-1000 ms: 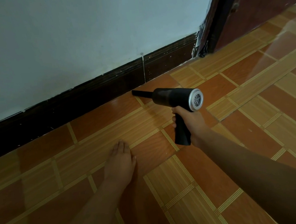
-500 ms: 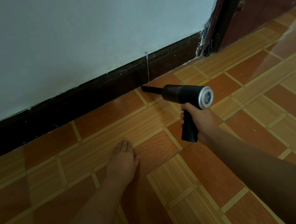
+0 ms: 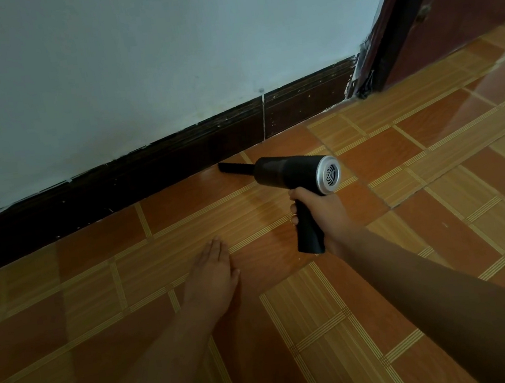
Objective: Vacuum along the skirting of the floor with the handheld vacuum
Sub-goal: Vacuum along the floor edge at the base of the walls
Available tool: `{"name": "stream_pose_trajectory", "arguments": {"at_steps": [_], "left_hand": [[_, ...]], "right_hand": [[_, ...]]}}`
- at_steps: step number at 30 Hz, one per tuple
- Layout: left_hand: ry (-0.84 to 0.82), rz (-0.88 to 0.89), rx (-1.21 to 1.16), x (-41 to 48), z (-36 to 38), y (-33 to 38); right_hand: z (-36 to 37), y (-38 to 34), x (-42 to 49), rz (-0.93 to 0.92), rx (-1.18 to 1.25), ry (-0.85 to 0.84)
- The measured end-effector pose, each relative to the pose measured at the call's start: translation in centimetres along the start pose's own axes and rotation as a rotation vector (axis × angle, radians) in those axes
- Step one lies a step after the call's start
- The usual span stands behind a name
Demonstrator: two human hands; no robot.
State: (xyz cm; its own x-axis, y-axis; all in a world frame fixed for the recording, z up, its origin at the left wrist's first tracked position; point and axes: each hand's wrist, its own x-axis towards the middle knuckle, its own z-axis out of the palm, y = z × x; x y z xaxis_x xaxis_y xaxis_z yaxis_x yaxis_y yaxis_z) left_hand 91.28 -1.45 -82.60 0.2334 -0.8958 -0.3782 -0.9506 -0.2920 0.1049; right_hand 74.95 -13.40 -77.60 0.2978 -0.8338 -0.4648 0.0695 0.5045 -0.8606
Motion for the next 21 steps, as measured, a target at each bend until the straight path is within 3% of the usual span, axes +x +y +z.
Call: {"name": "stream_pose_trajectory", "arguments": {"at_steps": [11,21], "left_hand": [[-0.011,-0.021,0.011,-0.5,-0.6,-0.5],[-0.013,-0.023,0.010,-1.2,-0.7,-1.1]], "right_hand": [[-0.8,-0.9,0.3,-0.036,0.046,0.058],[0.8,0.1,0.0,-0.015,-0.038,-0.029]]}}
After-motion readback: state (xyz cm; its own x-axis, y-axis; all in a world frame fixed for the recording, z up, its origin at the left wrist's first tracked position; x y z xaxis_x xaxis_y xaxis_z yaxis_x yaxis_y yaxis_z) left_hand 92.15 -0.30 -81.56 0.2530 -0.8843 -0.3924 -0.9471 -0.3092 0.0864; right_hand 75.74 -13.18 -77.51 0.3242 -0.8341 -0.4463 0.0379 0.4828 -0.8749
